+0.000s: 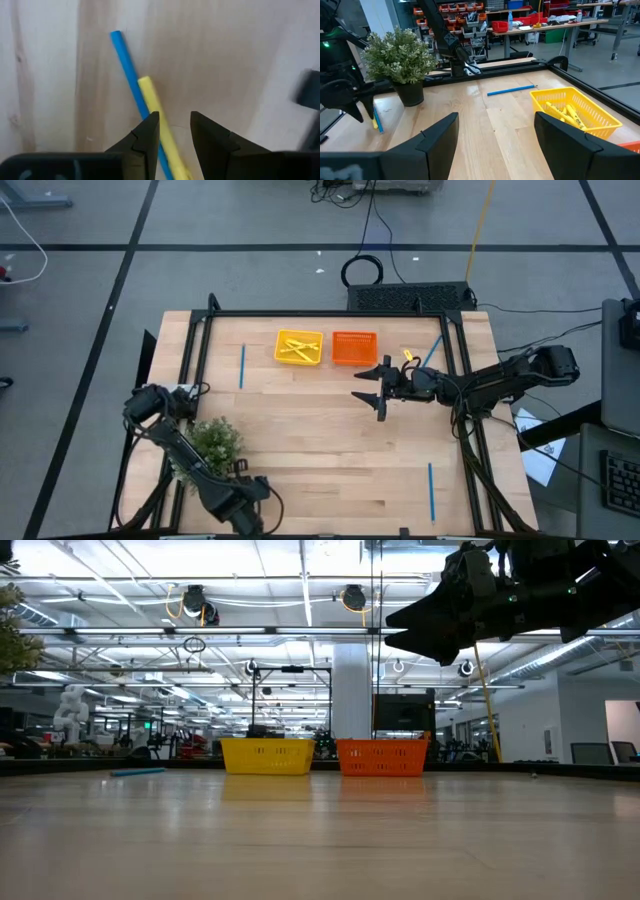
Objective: Sort pens & pencils
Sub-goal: Put the yellow pen into the yellow bin
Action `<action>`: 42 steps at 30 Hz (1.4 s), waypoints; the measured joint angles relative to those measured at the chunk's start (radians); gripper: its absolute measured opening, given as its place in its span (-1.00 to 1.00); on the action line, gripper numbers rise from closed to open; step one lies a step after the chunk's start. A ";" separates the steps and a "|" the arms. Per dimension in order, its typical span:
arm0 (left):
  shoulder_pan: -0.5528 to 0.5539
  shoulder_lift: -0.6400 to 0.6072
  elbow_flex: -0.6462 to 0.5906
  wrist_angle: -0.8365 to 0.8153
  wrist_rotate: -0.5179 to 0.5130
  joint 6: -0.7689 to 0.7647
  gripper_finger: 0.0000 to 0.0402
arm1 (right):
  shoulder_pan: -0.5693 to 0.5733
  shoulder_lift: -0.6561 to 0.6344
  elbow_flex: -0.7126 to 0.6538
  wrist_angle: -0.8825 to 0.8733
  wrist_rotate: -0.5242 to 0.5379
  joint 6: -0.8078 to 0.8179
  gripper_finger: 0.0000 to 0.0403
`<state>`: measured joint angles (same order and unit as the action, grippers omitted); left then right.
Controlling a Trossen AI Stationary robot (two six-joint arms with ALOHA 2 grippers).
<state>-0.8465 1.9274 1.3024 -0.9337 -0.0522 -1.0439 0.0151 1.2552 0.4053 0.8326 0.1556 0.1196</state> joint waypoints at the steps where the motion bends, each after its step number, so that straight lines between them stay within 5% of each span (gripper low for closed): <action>1: 0.005 0.000 -0.010 -0.001 0.001 0.002 -0.43 | 0.000 0.000 0.000 0.000 0.000 0.000 0.24; 42: 0.006 0.000 -0.022 0.044 0.027 0.070 -0.43 | 0.000 0.000 0.000 0.000 0.000 0.000 0.24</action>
<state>-0.8402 1.9274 1.2808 -0.8896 -0.0250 -0.9740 0.0147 1.2552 0.4053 0.8325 0.1558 0.1196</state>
